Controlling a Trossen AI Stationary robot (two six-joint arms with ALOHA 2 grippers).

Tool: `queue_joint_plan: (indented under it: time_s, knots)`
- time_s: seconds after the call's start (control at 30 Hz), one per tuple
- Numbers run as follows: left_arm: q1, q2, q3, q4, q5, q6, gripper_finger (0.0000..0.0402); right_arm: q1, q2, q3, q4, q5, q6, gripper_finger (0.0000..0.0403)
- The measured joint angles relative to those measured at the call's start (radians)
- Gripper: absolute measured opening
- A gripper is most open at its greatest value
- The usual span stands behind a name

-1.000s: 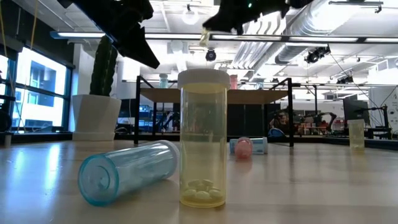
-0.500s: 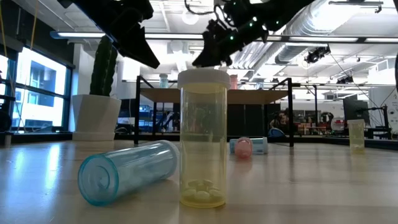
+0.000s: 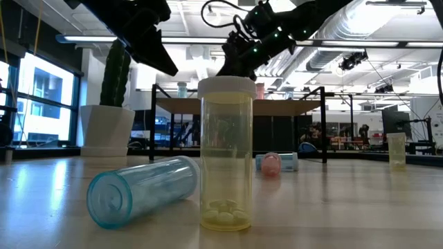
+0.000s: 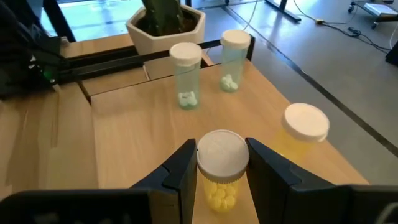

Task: Pick and place medicine bottles onto shelf by color
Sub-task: Put the yellow pill bottle on the shelf aligned with the other yellow pill bottle

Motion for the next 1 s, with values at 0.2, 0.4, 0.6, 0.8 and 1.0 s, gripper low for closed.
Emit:
queue_joint_plan:
  time_s: [0.2, 0.4, 0.6, 0.8, 1.0]
  knots:
    - [0.000, 0.000, 0.000, 0.003, 0.000, 0.000, 0.0157, -0.003, 0.016, 0.000, 0.005, -0.010, -0.006, 0.0104]
    - [0.000, 0.000, 0.000, 0.004, 0.000, 0.000, 0.0156, -0.003, 0.017, 0.000, 0.007, -0.008, -0.010, 0.0104]
    - [0.000, 0.000, 0.000, 0.004, 0.000, 0.000, 0.0156, -0.003, 0.018, 0.000, 0.006, -0.008, -0.011, 0.0110]
    - [0.000, 0.000, 0.000, 0.004, 0.000, 0.000, 0.0156, -0.003, 0.019, 0.000, 0.008, -0.007, -0.027, 0.0143]
    - [0.000, 0.000, 0.000, 0.004, 0.000, 0.000, 0.0157, -0.007, 0.020, -0.001, 0.018, -0.007, -0.034, 0.0155]
